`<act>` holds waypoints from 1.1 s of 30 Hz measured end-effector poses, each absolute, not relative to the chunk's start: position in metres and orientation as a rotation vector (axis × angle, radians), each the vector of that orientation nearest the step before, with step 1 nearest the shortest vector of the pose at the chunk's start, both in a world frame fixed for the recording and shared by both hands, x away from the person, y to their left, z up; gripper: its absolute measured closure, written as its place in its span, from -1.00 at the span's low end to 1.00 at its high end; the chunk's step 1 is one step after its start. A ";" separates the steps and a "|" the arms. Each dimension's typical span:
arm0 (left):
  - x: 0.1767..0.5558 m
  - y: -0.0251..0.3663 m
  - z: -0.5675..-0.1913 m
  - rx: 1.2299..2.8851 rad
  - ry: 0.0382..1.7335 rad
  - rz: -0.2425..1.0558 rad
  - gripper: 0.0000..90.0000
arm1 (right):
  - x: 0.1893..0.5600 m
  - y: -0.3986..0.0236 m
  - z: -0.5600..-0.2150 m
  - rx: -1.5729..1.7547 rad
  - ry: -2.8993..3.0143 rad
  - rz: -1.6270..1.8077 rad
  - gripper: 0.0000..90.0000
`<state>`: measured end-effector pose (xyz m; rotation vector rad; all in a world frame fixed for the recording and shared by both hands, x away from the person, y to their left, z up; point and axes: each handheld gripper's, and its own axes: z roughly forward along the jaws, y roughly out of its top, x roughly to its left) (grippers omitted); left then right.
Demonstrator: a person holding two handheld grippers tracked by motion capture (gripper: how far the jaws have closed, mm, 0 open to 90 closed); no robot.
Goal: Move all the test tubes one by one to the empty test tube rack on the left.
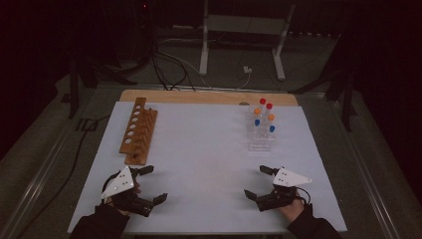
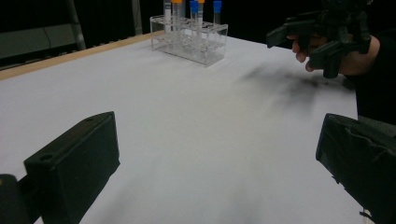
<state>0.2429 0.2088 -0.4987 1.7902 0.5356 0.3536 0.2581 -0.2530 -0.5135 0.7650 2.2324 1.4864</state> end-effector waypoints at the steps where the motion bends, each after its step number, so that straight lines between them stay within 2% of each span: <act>1: 0.243 0.209 -0.498 1.788 0.537 0.352 -0.99 | 0.258 -0.253 -0.514 0.774 2.234 1.480 -1.00; 13: 0.243 0.211 -0.497 1.786 0.532 0.352 -0.99 | 0.258 -0.250 -0.510 0.867 2.336 1.398 -1.00; 33: 0.243 0.210 -0.496 1.789 0.525 0.347 -0.99 | 0.248 -0.228 -0.485 0.770 2.427 1.406 -1.00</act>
